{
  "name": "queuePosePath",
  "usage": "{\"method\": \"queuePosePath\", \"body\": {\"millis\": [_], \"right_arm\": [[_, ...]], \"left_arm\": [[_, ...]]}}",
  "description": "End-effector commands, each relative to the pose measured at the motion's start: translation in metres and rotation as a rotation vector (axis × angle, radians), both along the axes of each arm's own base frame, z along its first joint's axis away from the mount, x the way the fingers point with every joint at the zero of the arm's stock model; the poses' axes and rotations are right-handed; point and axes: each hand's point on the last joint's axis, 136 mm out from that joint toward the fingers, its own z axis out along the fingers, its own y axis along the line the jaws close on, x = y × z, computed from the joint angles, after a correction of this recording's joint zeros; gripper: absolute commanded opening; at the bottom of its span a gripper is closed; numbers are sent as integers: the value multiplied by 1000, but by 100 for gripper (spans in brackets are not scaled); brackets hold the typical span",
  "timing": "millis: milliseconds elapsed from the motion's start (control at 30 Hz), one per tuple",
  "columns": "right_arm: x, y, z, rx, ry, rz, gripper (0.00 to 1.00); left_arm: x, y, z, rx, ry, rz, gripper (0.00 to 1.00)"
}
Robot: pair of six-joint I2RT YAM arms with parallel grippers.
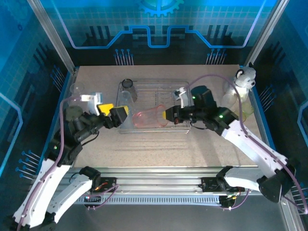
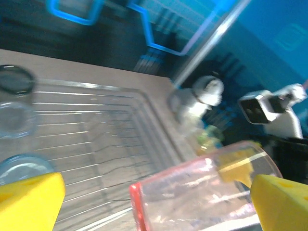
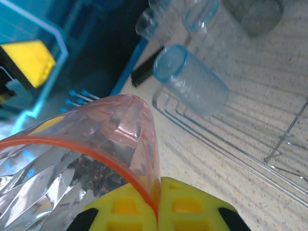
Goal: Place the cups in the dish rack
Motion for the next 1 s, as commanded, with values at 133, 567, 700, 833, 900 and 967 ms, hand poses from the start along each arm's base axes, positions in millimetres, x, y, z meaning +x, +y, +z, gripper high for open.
{"method": "queuePosePath", "body": {"millis": [133,567,700,833,900,967], "right_arm": [[-1,-27,52,242,-71,-38,0],[-4,-17,69,409,-48,40,0],[-5,-13,71,430,-36,68,0],[-9,-11,73,437,-35,95,0],[-13,-10,77,447,-42,118,0],[-17,-7,80,456,-45,143,0]], "left_arm": [[-21,-53,35,-107,-58,-356,99],[-30,-84,15,-93,32,-508,99],[-25,-80,8,-68,47,-466,100],[-17,-76,-3,-31,85,-419,99],[-15,-77,-5,-27,101,-415,99],[-13,-79,-8,-31,117,-417,99]]}}
